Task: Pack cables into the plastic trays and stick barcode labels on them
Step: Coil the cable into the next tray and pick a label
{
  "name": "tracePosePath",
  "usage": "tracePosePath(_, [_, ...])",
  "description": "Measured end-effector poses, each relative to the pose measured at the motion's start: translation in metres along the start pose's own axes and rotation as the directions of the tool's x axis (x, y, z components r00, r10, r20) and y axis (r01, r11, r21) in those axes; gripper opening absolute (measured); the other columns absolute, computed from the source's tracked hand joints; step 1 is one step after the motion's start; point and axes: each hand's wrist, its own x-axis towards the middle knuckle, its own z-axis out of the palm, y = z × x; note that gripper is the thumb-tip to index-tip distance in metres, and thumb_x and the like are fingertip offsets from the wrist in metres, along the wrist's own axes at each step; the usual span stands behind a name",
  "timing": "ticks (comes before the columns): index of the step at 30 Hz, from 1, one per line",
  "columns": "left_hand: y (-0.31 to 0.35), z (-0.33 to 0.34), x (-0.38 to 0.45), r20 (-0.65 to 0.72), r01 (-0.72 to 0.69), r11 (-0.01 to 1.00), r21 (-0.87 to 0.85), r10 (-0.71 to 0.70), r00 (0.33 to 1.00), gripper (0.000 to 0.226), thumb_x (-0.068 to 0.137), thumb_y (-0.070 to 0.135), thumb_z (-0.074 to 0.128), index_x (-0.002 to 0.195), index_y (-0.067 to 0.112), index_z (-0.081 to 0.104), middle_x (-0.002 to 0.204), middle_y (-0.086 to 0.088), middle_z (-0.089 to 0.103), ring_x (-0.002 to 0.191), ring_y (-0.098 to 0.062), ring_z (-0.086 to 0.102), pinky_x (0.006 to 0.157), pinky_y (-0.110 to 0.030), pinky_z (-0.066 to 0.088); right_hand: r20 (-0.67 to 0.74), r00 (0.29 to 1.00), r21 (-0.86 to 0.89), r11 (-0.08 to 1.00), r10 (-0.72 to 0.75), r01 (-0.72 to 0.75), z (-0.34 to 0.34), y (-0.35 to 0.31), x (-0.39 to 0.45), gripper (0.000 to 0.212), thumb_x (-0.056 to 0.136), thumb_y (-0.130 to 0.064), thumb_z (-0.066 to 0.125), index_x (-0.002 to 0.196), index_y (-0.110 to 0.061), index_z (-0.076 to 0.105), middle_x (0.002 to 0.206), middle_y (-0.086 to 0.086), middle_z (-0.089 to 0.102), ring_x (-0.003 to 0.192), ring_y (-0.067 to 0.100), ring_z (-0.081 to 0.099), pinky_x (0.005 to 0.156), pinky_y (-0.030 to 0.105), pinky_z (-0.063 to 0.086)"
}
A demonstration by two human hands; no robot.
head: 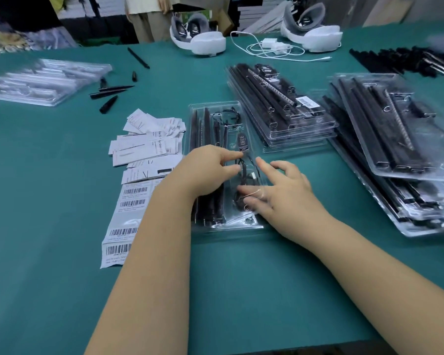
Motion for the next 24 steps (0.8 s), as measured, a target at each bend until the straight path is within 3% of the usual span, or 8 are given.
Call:
tracePosePath(3, [0.001,0.001,0.0,0.071,0.008,0.994,0.112,-0.016,0.997,0.044,0.099,0.036,0.045,0.143,0.041,0.039,0.14,0.003,0.053,0.127,-0.016,0.047,0.088,-0.023,0.034,0.114,0.993,0.056,0.998,0.007,-0.014,-0.002,0.003,-0.001,0.036,0.097,-0.046,0.038,0.132,-0.048,0.046,0.158,-0.011,0.009,0.139,0.012,0.004,0.108,0.028,0.002])
tracePosePath(9, [0.008,0.007,0.001,0.173,0.008,0.973,0.232,-0.049,0.984,0.058,0.096,0.056,0.038,0.15,0.038,0.026,0.151,0.002,0.039,0.137,-0.02,0.036,0.102,-0.032,0.033,0.325,0.945,-0.061,0.997,-0.026,0.048,-0.009,0.014,-0.002,0.056,0.093,-0.053,0.015,0.147,-0.046,0.003,0.157,-0.017,-0.009,0.143,0.014,-0.009,0.113,0.038,-0.011])
tracePosePath(13, [0.007,0.008,0.002,0.164,0.034,0.977,0.208,-0.069,0.984,0.064,0.09,0.064,0.041,0.148,0.041,0.027,0.151,0.004,0.038,0.137,-0.019,0.036,0.102,-0.033,0.034,0.332,0.942,-0.046,0.997,-0.046,0.065,-0.009,0.013,-0.004,0.064,0.093,-0.056,0.017,0.149,-0.036,-0.006,0.156,-0.014,-0.016,0.144,0.014,-0.015,0.115,0.039,-0.013])
tracePosePath(16, [0.005,0.008,0.0,0.173,0.052,0.987,0.155,-0.079,0.982,0.065,0.088,0.065,0.046,0.147,0.042,0.029,0.151,0.006,0.038,0.137,-0.018,0.036,0.103,-0.033,0.033,0.246,0.967,0.048,0.998,-0.061,0.051,-0.009,0.012,-0.01,0.062,0.095,-0.052,0.033,0.15,-0.032,0.015,0.158,-0.011,-0.005,0.144,0.01,-0.007,0.116,0.034,-0.005])
tracePosePath(18, [0.005,0.007,0.0,0.184,0.057,0.992,0.113,-0.077,0.98,0.066,0.087,0.064,0.048,0.147,0.042,0.03,0.151,0.006,0.038,0.138,-0.017,0.035,0.103,-0.032,0.032,0.058,0.997,0.155,0.987,-0.045,0.035,-0.009,0.01,-0.014,0.051,0.088,-0.049,0.054,0.135,-0.031,0.05,0.15,-0.009,0.026,0.133,0.011,0.018,0.108,0.023,0.014])
tracePosePath(19, [0.005,0.006,0.0,0.19,0.056,0.994,0.096,-0.074,0.979,0.067,0.087,0.064,0.049,0.147,0.042,0.03,0.152,0.006,0.037,0.138,-0.017,0.035,0.104,-0.032,0.032,-0.019,1.0,0.203,0.979,-0.017,0.02,-0.011,0.008,-0.014,0.045,0.082,-0.047,0.063,0.123,-0.03,0.063,0.135,-0.013,0.038,0.121,0.013,0.028,0.099,0.017,0.02])
tracePosePath(21, [0.003,0.004,0.0,0.216,0.054,0.996,0.072,-0.069,0.974,0.069,0.087,0.064,0.051,0.148,0.042,0.028,0.153,0.007,0.035,0.139,-0.016,0.033,0.106,-0.033,0.03,-0.086,0.996,0.26,0.966,0.038,-0.014,-0.012,0.003,-0.016,0.036,0.073,-0.044,0.073,0.105,-0.027,0.073,0.111,-0.021,0.047,0.102,0.012,0.035,0.084,0.009,0.023])
tracePosePath(24, [-0.002,-0.004,-0.002,0.307,0.059,0.998,-0.009,-0.053,0.95,0.085,0.076,0.065,0.062,0.149,0.044,0.022,0.154,0.013,0.03,0.138,-0.01,0.032,0.101,-0.028,0.029,-0.175,0.984,0.218,0.976,0.035,0.004,-0.013,-0.003,-0.016,0.031,0.067,-0.04,0.079,0.094,-0.024,0.077,0.105,-0.018,0.065,0.099,0.017,0.048,0.081,0.013,0.03])
